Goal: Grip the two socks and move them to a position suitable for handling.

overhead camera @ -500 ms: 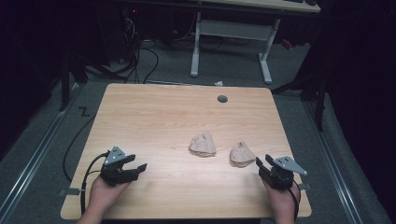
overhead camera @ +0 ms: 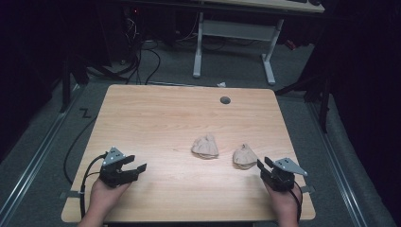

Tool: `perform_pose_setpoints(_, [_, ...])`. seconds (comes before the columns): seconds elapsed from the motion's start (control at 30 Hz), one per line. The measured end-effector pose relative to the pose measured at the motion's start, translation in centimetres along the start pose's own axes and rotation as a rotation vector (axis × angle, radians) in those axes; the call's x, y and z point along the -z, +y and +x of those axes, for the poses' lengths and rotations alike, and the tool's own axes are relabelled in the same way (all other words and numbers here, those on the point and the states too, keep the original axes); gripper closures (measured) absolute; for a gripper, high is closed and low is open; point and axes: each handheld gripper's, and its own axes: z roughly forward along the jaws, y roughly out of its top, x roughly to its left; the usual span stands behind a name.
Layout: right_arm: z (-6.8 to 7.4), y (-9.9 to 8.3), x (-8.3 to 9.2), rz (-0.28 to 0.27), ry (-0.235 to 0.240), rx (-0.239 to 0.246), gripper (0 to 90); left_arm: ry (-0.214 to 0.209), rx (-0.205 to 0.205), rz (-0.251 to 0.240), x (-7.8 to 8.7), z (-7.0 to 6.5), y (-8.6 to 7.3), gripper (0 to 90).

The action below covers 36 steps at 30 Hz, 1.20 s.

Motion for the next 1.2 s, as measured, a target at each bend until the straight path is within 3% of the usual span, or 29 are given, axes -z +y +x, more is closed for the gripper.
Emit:
perform_pose_setpoints(0.23, [1.2,0.9,-1.1,0.003,0.021,0.022,70.8,0.008,-0.011,0.016,0.2,0.1,-0.7,36.6])
perform_pose_setpoints(0.4, [1.8,2.7,-2.8,0.012,0.029,0.061,89.9,0.01,-0.018,0.007,0.5,0.0,-0.7,37.3])
perform_pose_setpoints(0.57, [0.8,3.7,-4.8,0.055,0.016,0.058,89.9,0.009,-0.012,0.009,0.6,-0.2,-0.5,36.9])
perform_pose_setpoints(0.9, [-1.1,3.0,-8.8,0.194,0.01,0.038,90.0,0.006,-0.012,0.012,0.0,-0.1,-0.3,36.8])
perform_pose_setpoints(1.0, [-1.1,2.5,-9.3,0.23,0.005,0.051,90.0,-0.002,-0.018,0.009,0.0,-0.4,-0.1,36.8])
perform_pose_setpoints(1.2, [-0.8,2.2,-8.9,0.247,0.019,0.054,89.9,-0.013,-0.043,0.017,-0.3,-0.9,-0.1,36.8])
